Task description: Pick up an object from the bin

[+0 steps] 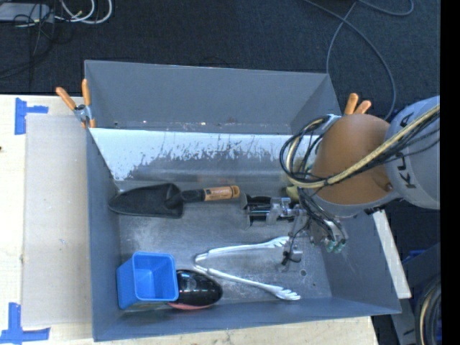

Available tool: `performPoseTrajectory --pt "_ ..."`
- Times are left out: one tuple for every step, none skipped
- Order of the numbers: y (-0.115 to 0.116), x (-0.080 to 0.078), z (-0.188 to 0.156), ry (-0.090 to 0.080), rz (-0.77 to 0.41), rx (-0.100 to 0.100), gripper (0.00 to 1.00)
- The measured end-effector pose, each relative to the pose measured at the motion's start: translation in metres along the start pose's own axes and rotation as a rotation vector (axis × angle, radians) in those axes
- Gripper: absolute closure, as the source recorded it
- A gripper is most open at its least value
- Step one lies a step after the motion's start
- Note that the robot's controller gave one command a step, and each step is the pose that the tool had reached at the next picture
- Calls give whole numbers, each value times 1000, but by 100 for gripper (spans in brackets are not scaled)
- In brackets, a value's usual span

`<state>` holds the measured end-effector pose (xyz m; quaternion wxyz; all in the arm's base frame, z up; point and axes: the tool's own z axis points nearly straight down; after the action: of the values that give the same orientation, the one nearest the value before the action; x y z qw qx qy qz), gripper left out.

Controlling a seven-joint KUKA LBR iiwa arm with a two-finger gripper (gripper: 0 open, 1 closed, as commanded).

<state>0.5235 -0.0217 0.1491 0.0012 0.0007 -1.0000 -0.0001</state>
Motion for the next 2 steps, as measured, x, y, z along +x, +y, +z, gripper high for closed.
performPoseTrajectory --pt "0 0 0 0 0 0 0" --pt "-36 17 32 -7 -118 -2 0"
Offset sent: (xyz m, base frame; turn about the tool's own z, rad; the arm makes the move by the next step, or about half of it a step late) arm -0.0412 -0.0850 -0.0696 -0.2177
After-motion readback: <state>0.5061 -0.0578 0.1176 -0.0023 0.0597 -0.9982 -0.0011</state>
